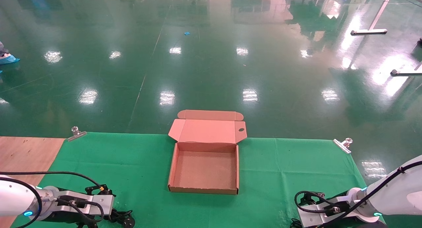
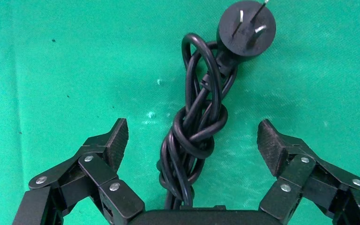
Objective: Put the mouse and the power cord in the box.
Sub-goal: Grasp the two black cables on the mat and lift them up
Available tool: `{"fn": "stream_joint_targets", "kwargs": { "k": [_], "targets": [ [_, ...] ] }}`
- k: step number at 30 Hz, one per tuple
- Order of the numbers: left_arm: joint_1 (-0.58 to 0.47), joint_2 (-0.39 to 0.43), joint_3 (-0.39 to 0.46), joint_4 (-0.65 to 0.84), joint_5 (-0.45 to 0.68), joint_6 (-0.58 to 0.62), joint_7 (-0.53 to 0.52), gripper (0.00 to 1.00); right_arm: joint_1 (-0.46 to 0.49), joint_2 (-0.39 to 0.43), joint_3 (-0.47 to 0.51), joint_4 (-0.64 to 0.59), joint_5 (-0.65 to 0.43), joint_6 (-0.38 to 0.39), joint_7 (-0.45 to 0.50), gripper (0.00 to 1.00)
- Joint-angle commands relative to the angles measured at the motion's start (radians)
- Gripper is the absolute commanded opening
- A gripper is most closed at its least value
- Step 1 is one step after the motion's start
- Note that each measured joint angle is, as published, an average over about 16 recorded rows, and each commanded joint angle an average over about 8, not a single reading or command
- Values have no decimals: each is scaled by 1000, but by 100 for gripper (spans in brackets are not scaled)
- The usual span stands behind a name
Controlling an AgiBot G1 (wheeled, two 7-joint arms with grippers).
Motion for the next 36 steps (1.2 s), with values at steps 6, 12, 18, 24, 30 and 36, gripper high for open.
{"fn": "stream_joint_targets", "kwargs": {
  "k": [6, 12, 18, 24, 30, 36],
  "targets": [
    [-7, 0, -3, 13, -4, -1, 12, 0, 11, 0, 1, -21, 1, -2, -29, 0],
    [-9, 1, -3, 20, -4, 3, 21, 0, 21, 3, 2, -33, 2, -2, -42, 0],
    [-5, 2, -3, 26, -5, 8, 29, 0, 18, 5, 6, -42, 9, -3, -55, 0],
    [0, 6, -2, 27, -3, 14, 38, 0, 10, 5, 9, -51, 12, 0, -59, 0],
    [2, 11, -1, 29, -1, 15, 43, 0, 4, 4, 10, -56, 14, 6, -62, 0],
    [0, 14, 0, 29, 1, 18, 47, 0, 4, 3, 11, -57, 15, 5, -63, 0]
  ]
}}
